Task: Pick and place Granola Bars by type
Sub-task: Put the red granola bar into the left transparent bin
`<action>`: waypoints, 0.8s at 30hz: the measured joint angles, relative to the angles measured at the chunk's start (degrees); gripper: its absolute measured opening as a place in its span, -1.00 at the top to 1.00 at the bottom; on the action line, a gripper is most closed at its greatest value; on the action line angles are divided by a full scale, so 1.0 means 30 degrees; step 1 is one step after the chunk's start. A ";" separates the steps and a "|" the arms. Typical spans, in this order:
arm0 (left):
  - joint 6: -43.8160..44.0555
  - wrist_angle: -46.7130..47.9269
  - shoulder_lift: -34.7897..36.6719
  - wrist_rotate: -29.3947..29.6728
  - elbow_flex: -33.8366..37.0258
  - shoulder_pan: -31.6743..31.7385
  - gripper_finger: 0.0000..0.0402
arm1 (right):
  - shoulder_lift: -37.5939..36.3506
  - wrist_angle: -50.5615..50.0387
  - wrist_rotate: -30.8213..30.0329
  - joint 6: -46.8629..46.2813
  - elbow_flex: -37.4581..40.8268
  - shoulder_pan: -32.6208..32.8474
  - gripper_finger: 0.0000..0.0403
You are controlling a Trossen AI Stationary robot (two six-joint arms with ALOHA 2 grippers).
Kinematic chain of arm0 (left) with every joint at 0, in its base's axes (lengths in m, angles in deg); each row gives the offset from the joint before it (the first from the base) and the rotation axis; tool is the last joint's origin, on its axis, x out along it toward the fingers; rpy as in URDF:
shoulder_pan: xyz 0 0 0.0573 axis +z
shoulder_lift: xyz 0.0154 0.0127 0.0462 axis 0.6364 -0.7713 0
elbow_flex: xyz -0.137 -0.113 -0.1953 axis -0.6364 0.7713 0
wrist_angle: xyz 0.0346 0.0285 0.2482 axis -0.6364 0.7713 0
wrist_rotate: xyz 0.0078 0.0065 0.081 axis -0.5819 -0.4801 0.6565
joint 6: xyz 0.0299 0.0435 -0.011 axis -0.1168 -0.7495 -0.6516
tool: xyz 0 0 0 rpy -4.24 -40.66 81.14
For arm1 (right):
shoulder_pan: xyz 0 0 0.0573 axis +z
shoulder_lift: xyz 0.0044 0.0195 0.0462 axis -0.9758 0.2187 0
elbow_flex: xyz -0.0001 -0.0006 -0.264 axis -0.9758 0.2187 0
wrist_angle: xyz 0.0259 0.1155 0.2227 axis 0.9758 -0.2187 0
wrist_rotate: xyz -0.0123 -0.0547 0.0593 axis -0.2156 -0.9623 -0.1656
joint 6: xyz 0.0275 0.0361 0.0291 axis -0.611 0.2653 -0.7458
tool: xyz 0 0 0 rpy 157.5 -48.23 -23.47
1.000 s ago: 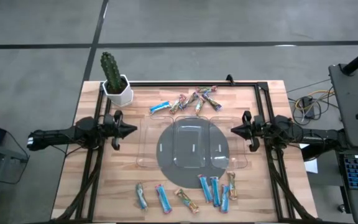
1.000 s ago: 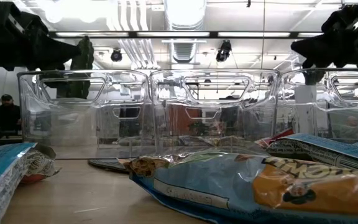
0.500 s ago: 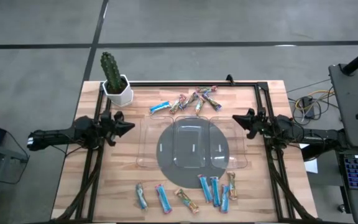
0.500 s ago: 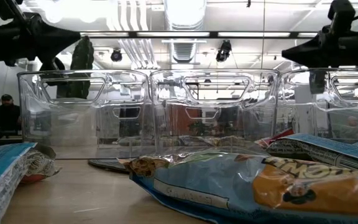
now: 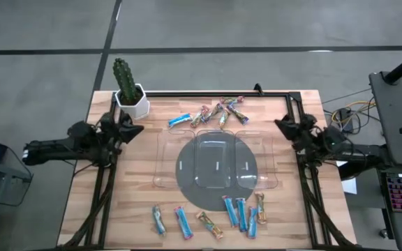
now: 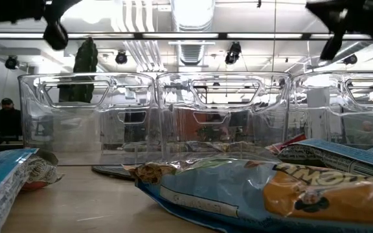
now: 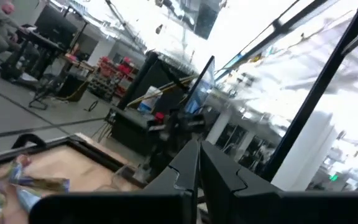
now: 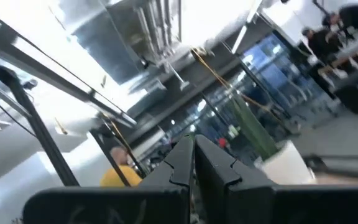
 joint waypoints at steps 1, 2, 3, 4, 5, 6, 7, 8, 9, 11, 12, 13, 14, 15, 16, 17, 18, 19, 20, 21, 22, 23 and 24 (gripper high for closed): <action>-0.0329 0.0523 -0.0549 0.0001 -0.0816 0.0000 1.00 | 0.0280 -0.0040 0.0070 0.0344 -0.0574 0.0000 0.96; -0.0739 0.1018 -0.1125 -0.0006 -0.1766 0.0000 1.00 | 0.0630 -0.0081 0.0351 0.0875 -0.1217 0.0000 0.96; -0.1275 0.1444 -0.1701 -0.0004 -0.2749 0.0000 1.00 | 0.1064 -0.0092 0.0743 0.1492 -0.1939 0.0000 0.96; -0.1819 0.1848 -0.2297 -0.0005 -0.3776 0.0000 1.00 | 0.1536 -0.0103 0.1157 0.2118 -0.2733 0.0007 0.96; -0.2414 0.2305 -0.2905 0.0001 -0.4827 0.0000 1.00 | 0.2064 -0.0108 0.1449 0.2681 -0.3517 0.0007 0.96; -0.3052 0.2844 -0.3482 0.0001 -0.5874 0.0000 1.00 | 0.2679 -0.0216 0.1549 0.3140 -0.4421 0.0007 0.96; -0.3659 0.3456 -0.4080 0.0001 -0.6968 0.0000 1.00 | 0.3279 -0.0635 0.1552 0.3506 -0.5345 0.0007 0.96; -0.4213 0.4057 -0.4660 0.0001 -0.8050 0.0004 1.00 | 0.3913 -0.1331 0.1545 0.3853 -0.6276 0.0007 0.96; -0.4679 0.4658 -0.5231 0.0001 -0.9075 0.0007 1.00 | 0.4587 -0.2130 0.1537 0.4176 -0.7267 0.0003 0.96; -0.5361 0.5701 -0.6257 0.0001 -1.1085 0.0007 1.00 | 0.6004 -0.4111 0.1545 0.4606 -0.9306 0.0007 0.96; -0.5670 0.6124 -0.6734 0.0010 -1.1964 0.0007 1.00 | 0.6735 -0.5043 0.1538 0.4891 -1.0282 0.0007 0.96; -0.5942 0.6484 -0.7220 0.0023 -1.2804 0.0007 1.00 | 0.7521 -0.5914 0.1537 0.5136 -1.1289 0.0000 0.96; -0.6227 0.6668 -0.7644 0.0023 -1.3553 0.0007 1.00 | 0.8265 -0.6689 0.1525 0.5330 -1.2278 0.0000 0.96; -0.6472 0.6899 -0.8044 0.0023 -1.4231 0.0007 1.00 | 0.9005 -0.7346 0.1508 0.5573 -1.3216 0.0000 0.96; -0.6674 0.7157 -0.8398 0.0037 -1.4883 0.0007 1.00 | 0.9723 -0.7893 0.1490 0.5911 -1.4171 -0.0004 0.96; -0.6830 0.7373 -0.8767 0.0038 -1.5505 0.0007 1.00 | 1.0473 -0.8287 0.1486 0.6286 -1.5117 -0.0007 0.96; -0.7022 0.7591 -0.9132 0.0038 -1.6101 0.0007 1.00 | 1.1197 -0.8713 0.1490 0.6697 -1.6088 0.0000 0.96; -0.7262 0.8008 -0.9454 0.0047 -1.6680 0.0007 1.00 | 1.1862 -0.9146 0.1494 0.7124 -1.7004 0.0000 0.96; -0.7531 0.8668 -0.9741 0.0099 -1.7230 0.0007 1.00 | 1.2513 -0.9651 0.1494 0.7550 -1.7956 0.0000 0.96; -0.7781 0.9352 -1.0027 0.0257 -1.7752 0.0007 1.00 | 1.3120 -1.0238 0.1495 0.8013 -1.8924 0.0000 0.96; -0.8007 1.0042 -1.0319 0.0532 -1.8264 0.0009 1.00 | 1.3709 -1.0903 0.1519 0.8574 -1.9885 0.0000 0.96; -0.8098 1.0740 -1.0601 0.0855 -1.8736 0.0015 1.00 | 1.4229 -1.1589 0.1529 0.9251 -2.0801 0.0000 0.96; -0.8111 1.1460 -1.0873 0.1173 -1.9133 0.0022 1.00 | 1.4763 -1.2267 0.1524 0.9878 -2.1715 -0.0006 0.96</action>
